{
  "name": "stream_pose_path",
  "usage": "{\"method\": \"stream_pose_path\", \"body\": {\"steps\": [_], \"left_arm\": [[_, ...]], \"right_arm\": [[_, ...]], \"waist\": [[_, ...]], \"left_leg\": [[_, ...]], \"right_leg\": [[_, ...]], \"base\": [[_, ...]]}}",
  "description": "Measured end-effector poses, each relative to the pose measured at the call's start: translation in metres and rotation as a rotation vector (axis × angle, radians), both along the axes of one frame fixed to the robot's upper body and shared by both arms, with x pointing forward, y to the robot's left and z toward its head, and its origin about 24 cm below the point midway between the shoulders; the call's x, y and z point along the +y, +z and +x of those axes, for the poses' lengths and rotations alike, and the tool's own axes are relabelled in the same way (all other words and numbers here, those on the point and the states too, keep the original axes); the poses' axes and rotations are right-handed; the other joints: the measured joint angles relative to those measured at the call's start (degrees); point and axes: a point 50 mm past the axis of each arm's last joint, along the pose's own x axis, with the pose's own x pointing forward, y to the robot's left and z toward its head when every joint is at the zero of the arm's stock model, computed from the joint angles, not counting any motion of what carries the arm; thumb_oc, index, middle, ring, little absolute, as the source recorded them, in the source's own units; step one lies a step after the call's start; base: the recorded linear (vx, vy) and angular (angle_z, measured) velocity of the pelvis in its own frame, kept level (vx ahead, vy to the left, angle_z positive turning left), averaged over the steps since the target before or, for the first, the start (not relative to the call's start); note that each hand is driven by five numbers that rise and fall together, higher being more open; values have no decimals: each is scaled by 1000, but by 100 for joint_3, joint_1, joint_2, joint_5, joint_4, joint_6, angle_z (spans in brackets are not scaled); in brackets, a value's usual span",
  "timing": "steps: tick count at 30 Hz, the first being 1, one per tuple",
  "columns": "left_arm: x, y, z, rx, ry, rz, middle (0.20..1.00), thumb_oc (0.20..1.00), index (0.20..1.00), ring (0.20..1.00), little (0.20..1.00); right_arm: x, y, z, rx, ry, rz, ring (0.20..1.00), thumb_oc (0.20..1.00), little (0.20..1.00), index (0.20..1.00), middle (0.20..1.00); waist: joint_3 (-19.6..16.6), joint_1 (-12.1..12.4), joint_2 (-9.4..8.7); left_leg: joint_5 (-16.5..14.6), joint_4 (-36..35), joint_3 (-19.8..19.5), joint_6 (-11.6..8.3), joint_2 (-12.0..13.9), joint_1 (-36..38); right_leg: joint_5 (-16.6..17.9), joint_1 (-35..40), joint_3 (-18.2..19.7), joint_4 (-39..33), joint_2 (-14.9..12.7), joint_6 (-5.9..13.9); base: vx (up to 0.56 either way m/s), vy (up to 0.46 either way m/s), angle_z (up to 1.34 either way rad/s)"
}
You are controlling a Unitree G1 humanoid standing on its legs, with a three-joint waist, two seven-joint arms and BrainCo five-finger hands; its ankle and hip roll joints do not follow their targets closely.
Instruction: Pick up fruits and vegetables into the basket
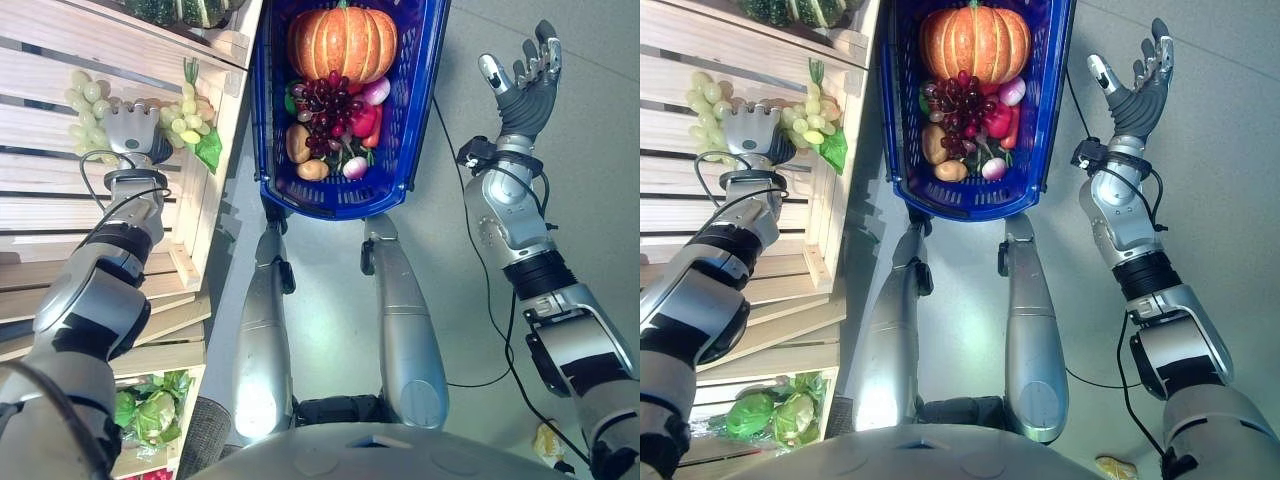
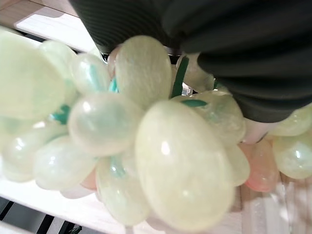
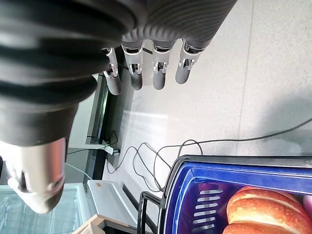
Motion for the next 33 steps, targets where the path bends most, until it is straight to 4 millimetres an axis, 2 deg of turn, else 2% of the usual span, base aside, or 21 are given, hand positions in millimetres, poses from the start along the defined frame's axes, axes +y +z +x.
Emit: {"method": "stream_pose_path", "body": {"steps": [9,12,14,16,17,18,20,25,28,31,33], "left_arm": [[3,-4,-2,2,15,-74,200,200,200,200,200],[5,-7,-2,-64,17,-358,200,200,200,200,200],[8,-11,-4,-164,24,-696,200,200,200,200,200],[9,-14,-4,-221,4,-896,200,200,200,200,200],[10,-15,-5,-262,-13,-1015,200,200,200,200,200],[10,-14,-5,-282,-29,-1064,200,200,200,200,200],[11,-13,-8,-411,-107,-1352,200,200,200,200,200],[-2,-13,-14,-592,-333,-1688,200,200,200,200,200],[-21,-21,-21,-666,-487,-1855,200,200,200,200,200],[-32,-24,-28,-706,-584,-1907,200,200,200,200,200],[-34,-19,-34,-738,-669,-1938,200,200,200,200,200]], "right_arm": [[0,-2,-1,3,-4,-7,1000,1000,1000,1000,1000],[0,-3,-1,8,-3,-6,1000,1000,1000,1000,1000],[1,-6,-1,14,1,-6,1000,1000,1000,1000,1000],[3,-8,-2,17,12,-4,1000,1000,1000,1000,1000],[6,-8,-3,14,31,-1,1000,1000,1000,1000,1000],[8,-9,-3,12,40,-2,1000,1000,1000,1000,1000],[19,-9,-8,-7,95,-15,1000,1000,1000,1000,1000],[31,-18,-13,-3,153,-58,1000,1000,1000,1000,1000],[33,-26,-16,14,177,-101,1000,1000,1000,1000,1000],[34,-29,-18,15,190,-135,1000,1000,1000,1000,1000],[34,-29,-22,8,203,-143,1000,1000,1000,1000,1000]], "waist": [[0,-3,-1],[0,-5,-1],[-1,0,-2],[-1,14,-2],[-1,14,-3],[-1,17,-3],[-1,39,-3],[-1,130,-4],[0,229,-6],[-1,261,-11],[0,286,-12]], "left_leg": [[-7,79,3,5,-1,-5],[-7,100,5,5,-1,-5],[-7,110,-5,5,0,-5],[-7,121,-15,5,0,-4],[-7,129,-29,5,-1,-5],[-7,133,-34,5,-1,-5],[-6,144,-59,4,-2,7],[-6,144,-74,4,-11,87],[-5,130,-91,5,-12,143],[-5,108,-100,5,-10,188],[12,54,-109,3,-11,211]], "right_leg": [[30,9,9,32,-2,-3],[36,14,14,36,-1,-2],[37,27,7,37,-1,-4],[37,39,1,38,-1,-4],[37,46,-6,41,-1,-4],[37,49,-10,43,-1,-4],[37,77,-22,45,-1,-5],[34,166,-29,39,-7,-3],[34,238,-45,11,-7,-3],[30,287,-57,-8,-6,3],[9,294,-65,-14,-8,33]], "base": [[0,0,0],[-3,-10,0],[-6,-35,2],[-5,-32,2],[-9,-34,2],[-11,-51,3],[-10,-45,3],[-14,-40,2],[-15,-38,2],[-8,-52,2],[1,-19,1]]}}
